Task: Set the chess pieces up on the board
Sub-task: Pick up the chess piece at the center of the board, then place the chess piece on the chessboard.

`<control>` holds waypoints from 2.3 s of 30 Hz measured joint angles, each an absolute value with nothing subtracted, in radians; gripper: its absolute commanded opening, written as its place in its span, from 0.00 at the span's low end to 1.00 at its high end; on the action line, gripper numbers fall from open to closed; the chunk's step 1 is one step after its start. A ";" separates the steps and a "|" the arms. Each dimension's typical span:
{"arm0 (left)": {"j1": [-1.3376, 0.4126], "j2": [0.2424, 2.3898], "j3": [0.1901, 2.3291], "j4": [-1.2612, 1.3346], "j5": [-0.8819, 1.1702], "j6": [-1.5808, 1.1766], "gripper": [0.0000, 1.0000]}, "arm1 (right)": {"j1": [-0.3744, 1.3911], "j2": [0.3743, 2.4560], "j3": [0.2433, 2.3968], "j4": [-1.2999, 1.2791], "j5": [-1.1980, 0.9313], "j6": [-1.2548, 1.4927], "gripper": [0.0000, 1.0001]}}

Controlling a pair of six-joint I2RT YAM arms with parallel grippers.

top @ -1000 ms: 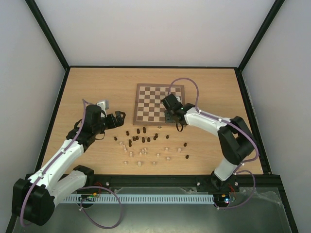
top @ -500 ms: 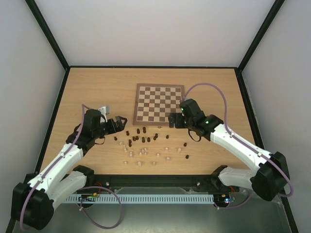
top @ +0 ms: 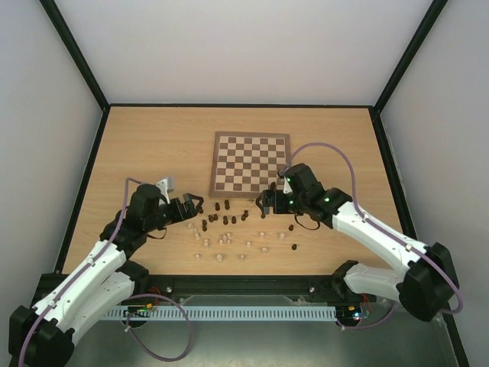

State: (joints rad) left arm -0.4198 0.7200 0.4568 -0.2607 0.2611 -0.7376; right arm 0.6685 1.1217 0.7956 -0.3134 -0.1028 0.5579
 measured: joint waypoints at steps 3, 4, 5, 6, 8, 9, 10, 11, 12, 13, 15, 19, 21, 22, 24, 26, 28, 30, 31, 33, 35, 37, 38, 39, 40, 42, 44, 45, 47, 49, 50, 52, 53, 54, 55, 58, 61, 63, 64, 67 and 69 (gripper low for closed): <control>-0.437 0.719 0.457 -0.265 0.236 -0.750 0.99 | 0.669 1.192 0.814 -0.307 -0.130 0.566 0.85; -0.439 0.720 0.457 -0.266 0.228 -0.752 0.99 | 0.673 1.222 0.828 -0.308 -0.133 0.567 0.81; -0.439 0.721 0.457 -0.267 0.217 -0.752 0.99 | 0.680 1.255 0.846 -0.310 -0.131 0.570 0.79; -0.439 0.723 0.457 -0.269 0.205 -0.752 1.00 | 0.691 1.289 0.872 -0.314 -0.123 0.572 0.76; -0.439 0.729 0.457 -0.277 0.176 -0.747 0.99 | 0.725 1.353 0.940 -0.335 -0.091 0.572 0.71; -0.439 0.733 0.459 -0.287 0.158 -0.743 1.00 | 0.750 1.388 0.989 -0.349 -0.066 0.573 0.69; -0.439 0.735 0.461 -0.293 0.148 -0.741 0.99 | 0.774 1.419 1.035 -0.359 -0.041 0.568 0.68; -0.439 0.738 0.467 -0.307 0.132 -0.736 0.99 | 0.796 1.445 1.078 -0.368 -0.013 0.565 0.65; -0.439 0.738 0.473 -0.314 0.123 -0.736 0.99 | 0.815 1.465 1.111 -0.373 0.007 0.561 0.63; -0.439 0.739 0.480 -0.316 0.114 -0.736 0.99 | 0.835 1.488 1.148 -0.383 0.033 0.556 0.59; -0.439 0.739 0.496 -0.313 0.095 -0.737 0.99 | 0.863 1.531 1.203 -0.402 0.072 0.539 0.54; -0.439 0.737 0.514 -0.303 0.064 -0.746 1.00 | 0.912 1.647 1.286 -0.437 0.149 0.501 0.49; -0.439 0.736 0.517 -0.304 0.047 -0.751 1.00 | 0.923 1.696 1.299 -0.449 0.173 0.488 0.48; -0.439 0.734 0.517 -0.305 0.038 -0.754 1.00 | 0.926 1.718 1.300 -0.452 0.183 0.481 0.48; -0.440 0.731 0.518 -0.308 0.021 -0.760 0.99 | 0.930 1.755 1.301 -0.455 0.192 0.470 0.48; -0.440 0.730 0.519 -0.313 0.006 -0.764 0.99 | 0.930 1.783 1.301 -0.455 0.192 0.458 0.47; -0.440 0.727 0.521 -0.322 -0.010 -0.767 0.99 | 0.930 1.804 1.302 -0.453 0.187 0.450 0.47; -0.440 0.725 0.522 -0.328 -0.023 -0.768 0.99 | 0.930 1.823 1.309 -0.450 0.184 0.445 0.47; -0.440 0.723 0.523 -0.331 -0.029 -0.770 0.99 | 0.930 1.832 1.314 -0.448 0.182 0.442 0.47; -0.440 0.720 0.523 -0.335 -0.039 -0.771 0.99 | 0.930 1.848 1.328 -0.443 0.174 0.434 0.48; -0.440 0.720 0.523 -0.337 -0.046 -0.771 1.00 | 0.930 1.864 1.346 -0.440 0.165 0.429 0.48; -0.440 0.720 0.523 -0.342 -0.054 -0.771 0.99 | 0.930 1.880 1.363 -0.435 0.160 0.425 0.49; -0.440 0.720 0.523 -0.345 -0.056 -0.771 0.99 | 0.930 1.886 1.369 -0.432 0.158 0.424 0.49; -0.440 0.720 0.523 -0.346 -0.057 -0.770 0.99 | 0.930 1.892 1.375 -0.430 0.157 0.422 0.50; -0.440 0.720 0.523 -0.347 -0.059 -0.770 0.99 | 0.930 1.895 1.380 -0.429 0.157 0.421 0.50; -0.440 0.721 0.523 -0.347 -0.063 -0.770 0.99 | 0.930 1.900 1.389 -0.427 0.156 0.417 0.48; -0.440 0.722 0.523 -0.347 -0.065 -0.770 0.99 | 0.930 1.909 1.402 -0.427 0.154 0.411 0.41; -0.440 0.724 0.523 -0.347 -0.067 -0.770 0.99 | 0.930 1.916 1.412 -0.428 0.154 0.408 0.39; -0.440 0.733 0.523 -0.345 -0.070 -0.770 0.99 | 0.930 1.933 1.430 -0.428 0.152 0.404 0.36; -0.440 0.742 0.523 -0.345 -0.072 -0.769 0.99 | 0.930 1.950 1.439 -0.426 0.150 0.402 0.33; -0.440 0.746 0.523 -0.345 -0.072 -0.768 0.99 | 0.930 1.959 1.441 -0.426 0.149 0.403 0.32; -0.440 0.751 0.523 -0.344 -0.072 -0.767 0.99 | 0.930 1.974 1.444 -0.427 0.146 0.403 0.31; -0.440 0.752 0.523 -0.344 -0.072 -0.767 0.99 | 0.930 1.982 1.444 -0.427 0.144 0.403 0.29; -0.440 0.752 0.523 -0.344 -0.072 -0.766 1.00 | 0.930 1.985 1.444 -0.428 0.143 0.404 0.26; -0.440 0.752 0.523 -0.344 -0.072 -0.766 0.99 | 0.930 1.987 1.444 -0.429 0.142 0.403 0.25; -0.440 0.751 0.522 -0.344 -0.072 -0.766 1.00 | 0.930 1.988 1.445 -0.430 0.139 0.405 0.13; -0.440 0.751 0.522 -0.343 -0.072 -0.765 0.99 | 0.930 1.988 1.446 -0.434 0.141 0.409 0.07; -0.440 0.751 0.522 -0.343 -0.072 -0.764 1.00 | 0.930 1.988 1.450 -0.441 0.145 0.411 0.07; -0.440 0.751 0.522 -0.343 -0.072 -0.763 0.99 | 0.930 1.988 1.451 -0.447 0.151 0.408 0.07; -0.440 0.751 0.522 -0.342 -0.072 -0.759 0.99 | 0.929 1.985 1.463 -0.467 0.183 0.411 0.06; -0.440 0.753 0.522 -0.342 -0.072 -0.757 0.99 | 0.919 1.972 1.470 -0.479 0.199 0.411 0.06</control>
